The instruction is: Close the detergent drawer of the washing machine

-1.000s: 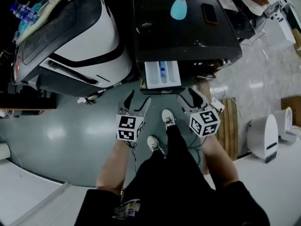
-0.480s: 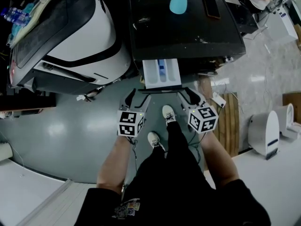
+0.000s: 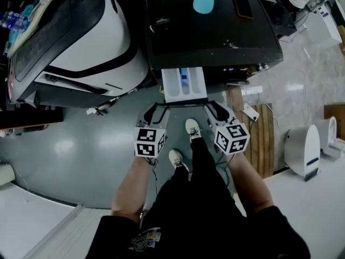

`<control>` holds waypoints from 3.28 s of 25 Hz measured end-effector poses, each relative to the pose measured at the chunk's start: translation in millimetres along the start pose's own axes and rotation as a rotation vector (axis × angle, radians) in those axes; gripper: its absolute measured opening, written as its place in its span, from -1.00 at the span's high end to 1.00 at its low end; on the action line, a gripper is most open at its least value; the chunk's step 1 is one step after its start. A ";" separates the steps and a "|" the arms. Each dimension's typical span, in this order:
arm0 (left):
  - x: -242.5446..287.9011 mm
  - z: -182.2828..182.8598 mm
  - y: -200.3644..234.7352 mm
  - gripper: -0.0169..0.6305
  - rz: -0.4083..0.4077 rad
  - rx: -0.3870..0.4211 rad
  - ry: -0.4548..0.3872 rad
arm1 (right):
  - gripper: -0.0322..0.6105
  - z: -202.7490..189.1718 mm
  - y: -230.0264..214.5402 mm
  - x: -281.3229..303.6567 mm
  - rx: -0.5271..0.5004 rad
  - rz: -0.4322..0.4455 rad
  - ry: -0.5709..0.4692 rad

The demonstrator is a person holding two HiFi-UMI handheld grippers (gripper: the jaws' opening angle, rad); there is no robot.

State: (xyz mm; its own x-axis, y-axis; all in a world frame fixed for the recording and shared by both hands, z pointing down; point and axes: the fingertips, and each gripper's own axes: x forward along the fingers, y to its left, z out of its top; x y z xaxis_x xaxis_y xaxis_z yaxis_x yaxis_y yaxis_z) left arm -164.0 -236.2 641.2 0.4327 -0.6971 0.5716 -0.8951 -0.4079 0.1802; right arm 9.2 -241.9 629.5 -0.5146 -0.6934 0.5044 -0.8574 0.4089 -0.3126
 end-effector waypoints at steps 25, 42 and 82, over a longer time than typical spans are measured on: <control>21.8 18.6 13.2 0.41 0.043 -0.032 -0.003 | 0.48 20.7 -13.8 24.9 0.018 -0.035 -0.009; 50.0 43.5 37.1 0.40 0.083 -0.045 -0.015 | 0.47 47.9 -25.5 59.7 0.027 -0.036 -0.008; 72.7 75.2 67.5 0.47 0.233 -0.140 -0.046 | 0.47 73.6 -40.8 95.9 0.214 -0.108 0.005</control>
State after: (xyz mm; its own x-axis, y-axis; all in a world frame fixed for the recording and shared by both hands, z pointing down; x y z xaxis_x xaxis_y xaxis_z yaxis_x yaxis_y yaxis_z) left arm -184.8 -358.7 634.7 0.2146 -0.7898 0.5745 -0.9759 -0.1497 0.1587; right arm -4.4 -368.7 631.3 -0.4206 -0.7228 0.5483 -0.8860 0.1971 -0.4197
